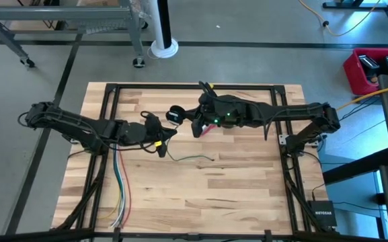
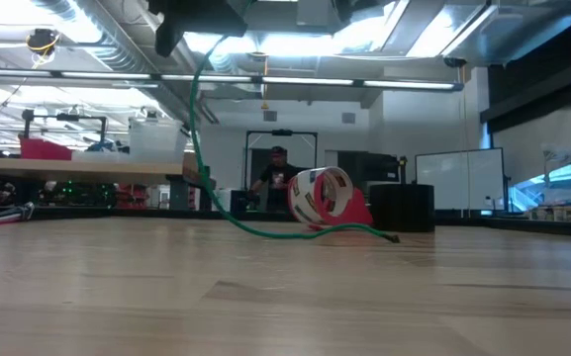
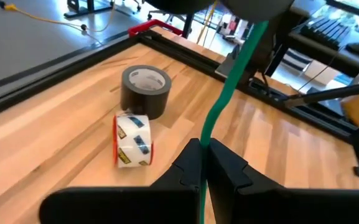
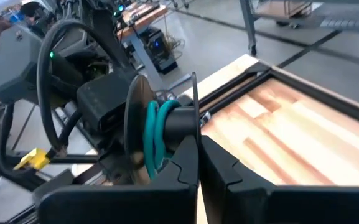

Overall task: Coil cords
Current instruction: Coil the green wire on the spool

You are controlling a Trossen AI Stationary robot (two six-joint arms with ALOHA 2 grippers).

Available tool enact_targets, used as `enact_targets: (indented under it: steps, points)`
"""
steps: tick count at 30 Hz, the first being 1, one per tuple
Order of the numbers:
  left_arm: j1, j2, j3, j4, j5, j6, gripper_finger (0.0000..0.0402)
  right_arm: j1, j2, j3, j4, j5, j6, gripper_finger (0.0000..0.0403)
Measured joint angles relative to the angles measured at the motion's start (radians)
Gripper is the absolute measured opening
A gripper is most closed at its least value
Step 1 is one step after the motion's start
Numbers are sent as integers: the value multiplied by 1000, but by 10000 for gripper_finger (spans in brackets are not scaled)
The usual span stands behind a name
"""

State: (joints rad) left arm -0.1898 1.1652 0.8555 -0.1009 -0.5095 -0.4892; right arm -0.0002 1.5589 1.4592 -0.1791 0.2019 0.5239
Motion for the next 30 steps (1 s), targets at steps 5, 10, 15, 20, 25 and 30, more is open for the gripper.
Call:
enact_targets:
  steps: [5,10,15,20,25,30]
  points:
    - [1,0,-1,-36,-15,19,0,0,0,1,-42,-49,22,1]
    - [1,0,-1,-75,-16,25,13,0,0,1,-57,-81,23,1]
    - [3,0,-3,-90,-11,25,38,1,-2,2,-47,-90,26,1]
    - [19,0,-3,-85,96,17,61,1,-3,2,-51,-90,26,1]
    - [42,0,-3,-97,116,-10,87,1,-3,2,-52,-90,25,1]
    - [49,0,-2,-140,149,-27,111,0,-3,2,-54,-90,21,1]
